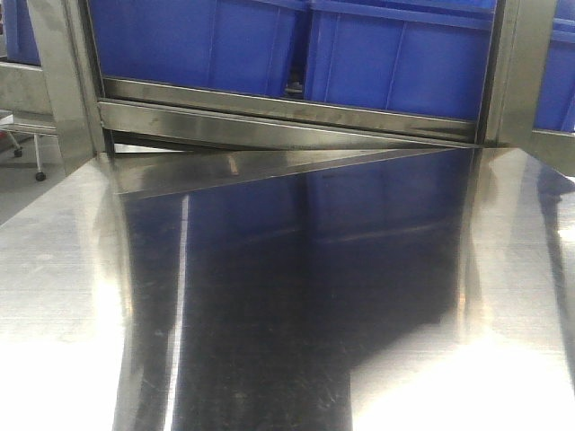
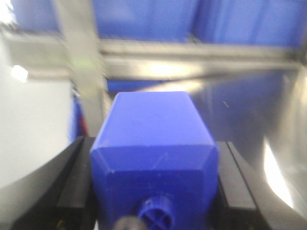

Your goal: Pick and sort blue part to right shelf

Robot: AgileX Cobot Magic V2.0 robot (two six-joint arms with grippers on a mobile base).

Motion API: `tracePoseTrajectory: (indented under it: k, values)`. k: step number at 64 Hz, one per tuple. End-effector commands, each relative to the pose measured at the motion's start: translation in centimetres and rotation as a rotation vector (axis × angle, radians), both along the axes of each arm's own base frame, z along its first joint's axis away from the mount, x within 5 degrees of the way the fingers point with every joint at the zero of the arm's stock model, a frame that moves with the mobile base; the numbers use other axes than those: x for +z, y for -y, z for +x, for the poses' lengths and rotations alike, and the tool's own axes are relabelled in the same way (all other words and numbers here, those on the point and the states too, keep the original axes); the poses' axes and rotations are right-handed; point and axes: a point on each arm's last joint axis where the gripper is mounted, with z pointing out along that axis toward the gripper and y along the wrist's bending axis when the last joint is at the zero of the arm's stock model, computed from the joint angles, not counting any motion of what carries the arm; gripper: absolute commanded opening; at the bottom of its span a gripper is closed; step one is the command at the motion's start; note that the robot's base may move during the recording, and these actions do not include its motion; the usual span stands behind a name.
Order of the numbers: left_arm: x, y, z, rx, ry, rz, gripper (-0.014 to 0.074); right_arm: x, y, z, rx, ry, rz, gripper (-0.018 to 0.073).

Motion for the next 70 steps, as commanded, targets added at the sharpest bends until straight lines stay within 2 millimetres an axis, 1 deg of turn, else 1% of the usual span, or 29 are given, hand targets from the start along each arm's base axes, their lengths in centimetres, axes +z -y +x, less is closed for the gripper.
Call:
tracePoseTrajectory:
  k: [1, 12, 18, 26, 58, 62, 67, 70]
  values:
    - [1.9, -0.7, -1.4, 0.050, 0.157, -0.045, 0.0347, 1.7, 0.0, 0.0, -0.007, 0.111, -0.004, 0.0414]
    - [1.9, -1.3, -3.9, 0.075, 0.193, -0.005, 0.0347, 1.7, 0.0, 0.0, -0.007, 0.111, -0.004, 0.0414]
    - [1.8, -1.5, -4.8, 0.089, 0.208, -0.009, 0.0347, 1.7, 0.0, 0.0, -0.007, 0.111, -0.004, 0.0414]
    - [1.8, -1.9, -5.6, 0.123, 0.227, -0.045, 0.0347, 1.7, 0.0, 0.0, -0.007, 0.111, -0.004, 0.0414]
    - [1.8, -1.7, -5.6, 0.106, 0.212, -0.081, 0.0344, 1.7, 0.0, 0.0, -0.007, 0.111, -0.004, 0.0414]
    - [1.8, -1.6, -5.6, 0.092, 0.215, -0.065, 0.0344, 1.7, 0.0, 0.0, -0.007, 0.111, -0.004, 0.0414]
    - [1.8, -1.4, -5.7, 0.061, 0.229, -0.004, 0.0344, 1.7, 0.0, 0.0, -0.007, 0.111, -0.004, 0.0414]
    - [1.8, -1.3, -5.7, 0.054, 0.232, -0.006, 0.0344, 1.7, 0.0, 0.0, -0.007, 0.111, -0.004, 0.0414]
